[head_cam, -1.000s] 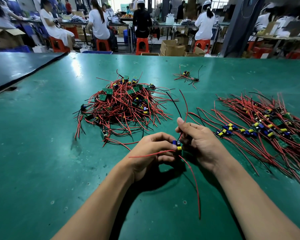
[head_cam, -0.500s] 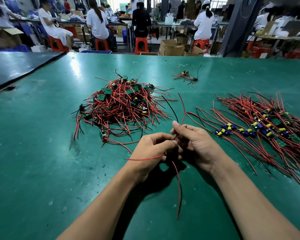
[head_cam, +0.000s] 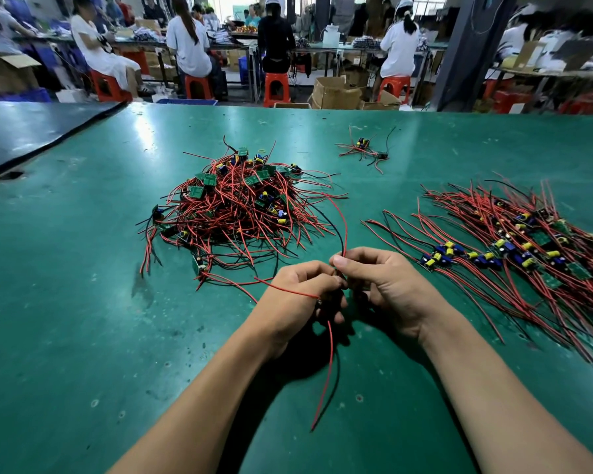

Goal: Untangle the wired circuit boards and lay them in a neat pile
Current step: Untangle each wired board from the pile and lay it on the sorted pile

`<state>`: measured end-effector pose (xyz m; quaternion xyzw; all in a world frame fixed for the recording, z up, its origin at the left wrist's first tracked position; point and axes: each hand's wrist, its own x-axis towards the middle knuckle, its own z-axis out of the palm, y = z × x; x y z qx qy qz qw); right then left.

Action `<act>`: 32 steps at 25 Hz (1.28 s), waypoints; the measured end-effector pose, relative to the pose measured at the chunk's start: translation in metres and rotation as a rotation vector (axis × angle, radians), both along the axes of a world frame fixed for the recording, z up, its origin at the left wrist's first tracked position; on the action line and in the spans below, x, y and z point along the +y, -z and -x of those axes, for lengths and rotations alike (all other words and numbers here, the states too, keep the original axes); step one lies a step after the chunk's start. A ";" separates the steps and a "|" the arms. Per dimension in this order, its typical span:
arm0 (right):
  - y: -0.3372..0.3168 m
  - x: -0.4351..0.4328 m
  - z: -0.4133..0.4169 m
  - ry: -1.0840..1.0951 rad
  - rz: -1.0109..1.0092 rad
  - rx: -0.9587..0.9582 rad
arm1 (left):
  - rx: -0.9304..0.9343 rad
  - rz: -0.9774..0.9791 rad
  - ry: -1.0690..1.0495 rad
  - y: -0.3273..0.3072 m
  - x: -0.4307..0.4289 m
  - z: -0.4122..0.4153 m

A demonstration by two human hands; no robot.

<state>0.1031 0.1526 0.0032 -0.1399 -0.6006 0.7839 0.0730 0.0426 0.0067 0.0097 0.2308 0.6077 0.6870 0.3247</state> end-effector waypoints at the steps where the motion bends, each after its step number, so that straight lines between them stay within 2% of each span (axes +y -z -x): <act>1: 0.000 -0.002 0.000 -0.006 0.020 0.008 | -0.011 -0.005 -0.019 0.000 0.000 0.000; 5: -0.004 0.000 -0.003 -0.136 0.071 -0.002 | -0.053 -0.028 -0.045 0.002 0.000 -0.001; 8: -0.004 0.001 -0.003 -0.133 0.054 0.008 | -0.091 -0.027 -0.027 0.003 0.000 0.001; 18: 0.005 -0.008 0.009 0.382 -0.200 0.059 | -0.095 0.005 -0.003 0.001 0.001 0.005; 22: 0.006 0.000 0.011 0.545 -0.191 0.164 | -0.101 0.006 0.038 -0.001 -0.001 0.002; 25: 0.007 0.005 0.012 0.618 -0.194 0.157 | -0.091 0.016 0.048 -0.002 -0.002 0.002; 28: 0.004 0.004 0.012 0.614 -0.060 0.130 | -0.088 0.018 0.028 0.000 -0.001 0.003; 32: -0.008 0.008 0.008 0.536 0.235 0.032 | 0.049 0.063 -0.008 0.004 0.001 0.001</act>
